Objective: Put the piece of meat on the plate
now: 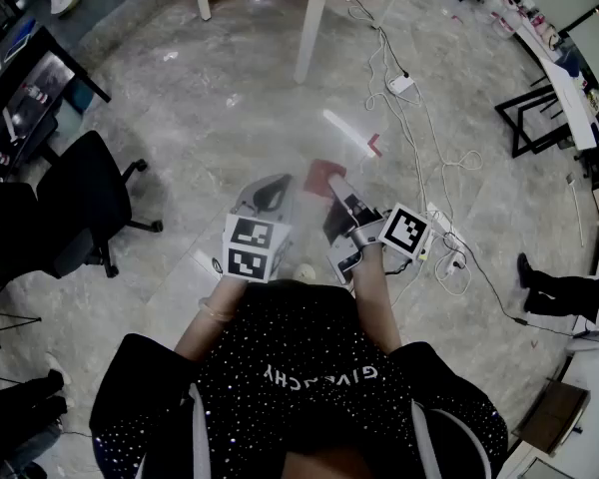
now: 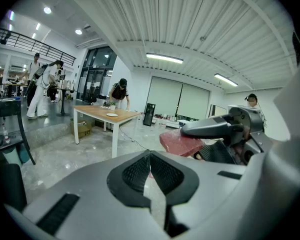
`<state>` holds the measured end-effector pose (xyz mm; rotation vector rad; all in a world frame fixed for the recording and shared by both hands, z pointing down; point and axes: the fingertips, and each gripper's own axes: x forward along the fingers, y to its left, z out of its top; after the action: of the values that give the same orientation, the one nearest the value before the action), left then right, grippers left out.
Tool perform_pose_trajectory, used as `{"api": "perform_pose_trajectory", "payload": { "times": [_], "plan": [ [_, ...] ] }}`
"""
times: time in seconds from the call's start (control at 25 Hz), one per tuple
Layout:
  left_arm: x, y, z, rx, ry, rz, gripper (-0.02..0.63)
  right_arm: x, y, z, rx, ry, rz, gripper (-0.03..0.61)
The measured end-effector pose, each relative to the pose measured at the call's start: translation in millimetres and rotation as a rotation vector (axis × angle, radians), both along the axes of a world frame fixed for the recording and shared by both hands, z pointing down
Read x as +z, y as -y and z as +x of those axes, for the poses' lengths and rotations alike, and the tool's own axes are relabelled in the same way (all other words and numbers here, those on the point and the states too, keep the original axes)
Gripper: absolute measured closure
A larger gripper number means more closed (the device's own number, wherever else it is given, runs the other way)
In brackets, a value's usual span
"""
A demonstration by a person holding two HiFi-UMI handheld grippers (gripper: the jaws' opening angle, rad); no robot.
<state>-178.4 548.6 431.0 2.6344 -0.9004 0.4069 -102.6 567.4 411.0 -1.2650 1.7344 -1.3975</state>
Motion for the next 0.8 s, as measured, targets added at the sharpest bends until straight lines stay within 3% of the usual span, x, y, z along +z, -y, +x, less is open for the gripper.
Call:
{"api": "perform_pose_trajectory", "payload": {
  "times": [0.44,0.8],
  "plan": [
    [-4,-2,8,0.043,-0.014,-0.005,0.603,-2,0,0,0.011,-0.016,-0.018,0.479],
    [25,4,16,0.025,-0.013,-0.01,0.603,27,8,9,-0.009,0.0,-0.017,0.479]
  ]
}}
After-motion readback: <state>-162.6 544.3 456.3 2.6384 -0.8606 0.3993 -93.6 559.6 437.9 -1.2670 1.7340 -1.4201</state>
